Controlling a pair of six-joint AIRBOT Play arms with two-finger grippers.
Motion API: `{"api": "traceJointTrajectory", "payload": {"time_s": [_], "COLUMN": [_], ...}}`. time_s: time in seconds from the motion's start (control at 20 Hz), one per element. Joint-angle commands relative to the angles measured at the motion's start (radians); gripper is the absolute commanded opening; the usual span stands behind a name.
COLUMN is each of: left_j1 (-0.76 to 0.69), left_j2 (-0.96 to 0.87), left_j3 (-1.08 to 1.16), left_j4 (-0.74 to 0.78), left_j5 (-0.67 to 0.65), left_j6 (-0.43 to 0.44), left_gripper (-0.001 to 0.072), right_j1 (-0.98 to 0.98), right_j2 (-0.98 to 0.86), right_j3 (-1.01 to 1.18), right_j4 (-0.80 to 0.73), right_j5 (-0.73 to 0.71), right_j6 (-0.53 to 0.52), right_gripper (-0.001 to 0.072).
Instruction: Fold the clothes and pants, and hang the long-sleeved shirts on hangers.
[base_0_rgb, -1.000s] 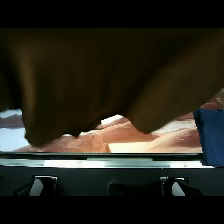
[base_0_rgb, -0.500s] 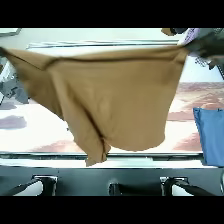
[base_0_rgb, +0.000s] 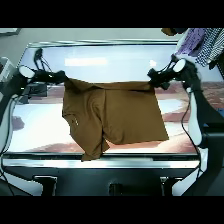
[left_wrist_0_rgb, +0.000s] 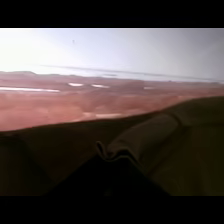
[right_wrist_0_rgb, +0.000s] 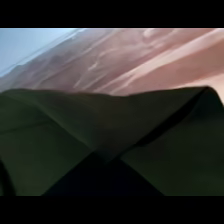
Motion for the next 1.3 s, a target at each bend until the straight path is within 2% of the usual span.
{"api": "traceJointTrajectory", "payload": {"time_s": [0.0, 0.05, 0.1, 0.15, 0.2, 0.25, 0.3, 0.4, 0.45, 0.55, 0.75, 0.9, 1.1, 1.25], "left_j1": [-0.041, -0.037, -0.022, 0.0, 0.031, 0.061, 0.098, 0.172, 0.207, 0.272, 0.356, 0.364, 0.364, 0.364], "left_j2": [-0.065, -0.058, -0.045, -0.027, -0.002, 0.03, 0.07, 0.151, 0.196, 0.313, 0.601, 0.803, 1.017, 1.108], "left_j3": [0.0, 0.0, 0.008, 0.026, 0.045, 0.051, 0.05, 0.029, -0.001, -0.134, -0.562, -0.842, -1.089, -1.182], "left_j4": [-0.005, -0.005, -0.005, -0.005, -0.005, -0.005, -0.001, 0.031, 0.045, 0.047, 0.045, 0.037, 0.009, -0.027], "left_j5": [-0.04, -0.05, -0.079, -0.13, -0.195, -0.254, -0.316, -0.423, -0.457, -0.471, -0.42, -0.405, -0.38, -0.379], "left_j6": [-0.016, -0.046, -0.076, -0.095, -0.103, -0.102, -0.102, -0.097, -0.099, -0.099, -0.132, -0.162, -0.17, -0.184], "left_gripper": [0.0022, 0.0064, 0.0188, 0.0318, 0.0401, 0.0401, 0.0401, 0.0401, 0.0401, 0.0401, 0.0401, 0.04, 0.04, 0.04], "right_j1": [0.003, -0.001, -0.014, -0.037, -0.067, -0.106, -0.146, -0.22, -0.251, -0.343, -0.488, -0.566, -0.579, -0.579], "right_j2": [-0.095, -0.093, -0.087, -0.072, -0.049, -0.018, 0.014, 0.085, 0.116, 0.197, 0.36, 0.426, 0.45, 0.449], "right_j3": [-0.001, 0.0, 0.008, 0.016, 0.017, 0.017, 0.016, 0.013, 0.002, -0.099, -0.453, -0.673, -0.841, -0.922], "right_j4": [0.062, 0.064, 0.073, 0.097, 0.121, 0.129, 0.129, 0.084, 0.053, 0.135, 0.13, 0.098, 0.069, 0.056], "right_j5": [-0.013, 0.007, 0.048, 0.097, 0.146, 0.207, 0.262, 0.425, 0.499, 0.53, 0.521, 0.496, 0.419, 0.354], "right_j6": [0.021, 0.014, -0.003, -0.057, -0.13, -0.207, -0.297, -0.49, -0.548, -0.567, -0.603, -0.623, -0.673, -0.704], "right_gripper": [0.0032, 0.007, 0.0175, 0.024, 0.0293, 0.0351, 0.0354, 0.0306, 0.0306, 0.031, 0.0316, 0.0316, 0.0318, 0.032]}}
